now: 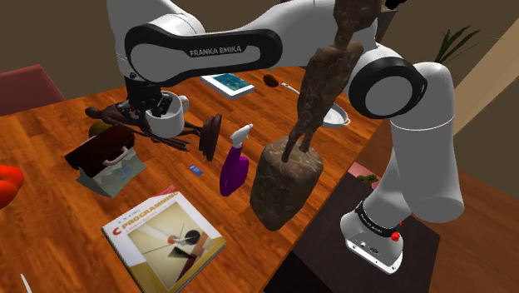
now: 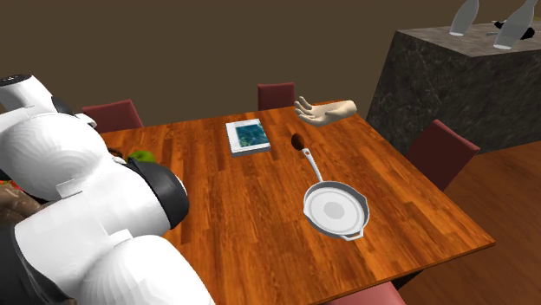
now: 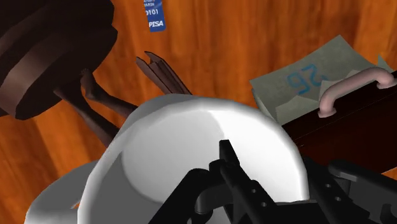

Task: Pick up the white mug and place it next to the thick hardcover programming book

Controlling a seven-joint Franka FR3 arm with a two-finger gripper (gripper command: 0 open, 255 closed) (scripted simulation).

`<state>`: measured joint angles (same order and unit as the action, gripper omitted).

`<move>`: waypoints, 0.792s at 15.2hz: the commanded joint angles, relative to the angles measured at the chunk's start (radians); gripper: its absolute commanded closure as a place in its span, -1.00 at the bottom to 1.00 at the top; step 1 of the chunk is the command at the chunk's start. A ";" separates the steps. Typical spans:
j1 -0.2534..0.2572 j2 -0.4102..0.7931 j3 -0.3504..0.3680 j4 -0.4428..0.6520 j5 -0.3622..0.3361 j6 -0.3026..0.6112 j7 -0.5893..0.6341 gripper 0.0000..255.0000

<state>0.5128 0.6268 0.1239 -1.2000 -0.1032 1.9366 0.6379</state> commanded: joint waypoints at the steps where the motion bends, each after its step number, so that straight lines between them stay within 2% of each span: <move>1: -0.011 0.032 -0.006 -0.068 0.002 0.020 -0.002 1.00; 6: -0.010 0.032 -0.007 -0.068 0.003 0.020 -0.003 1.00; 7: -0.009 0.041 -0.008 -0.068 0.002 0.029 -0.001 -1.00; 8: 0.000 0.015 -0.006 -0.119 -0.002 0.055 0.013 -1.00; 11: 0.028 0.038 -0.003 -0.092 -0.010 0.049 0.045 -1.00; 12: -0.010 0.032 -0.007 -0.068 0.003 0.020 -0.003 -1.00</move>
<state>0.5147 0.6105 0.1163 -1.2806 -0.1131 1.9856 0.6621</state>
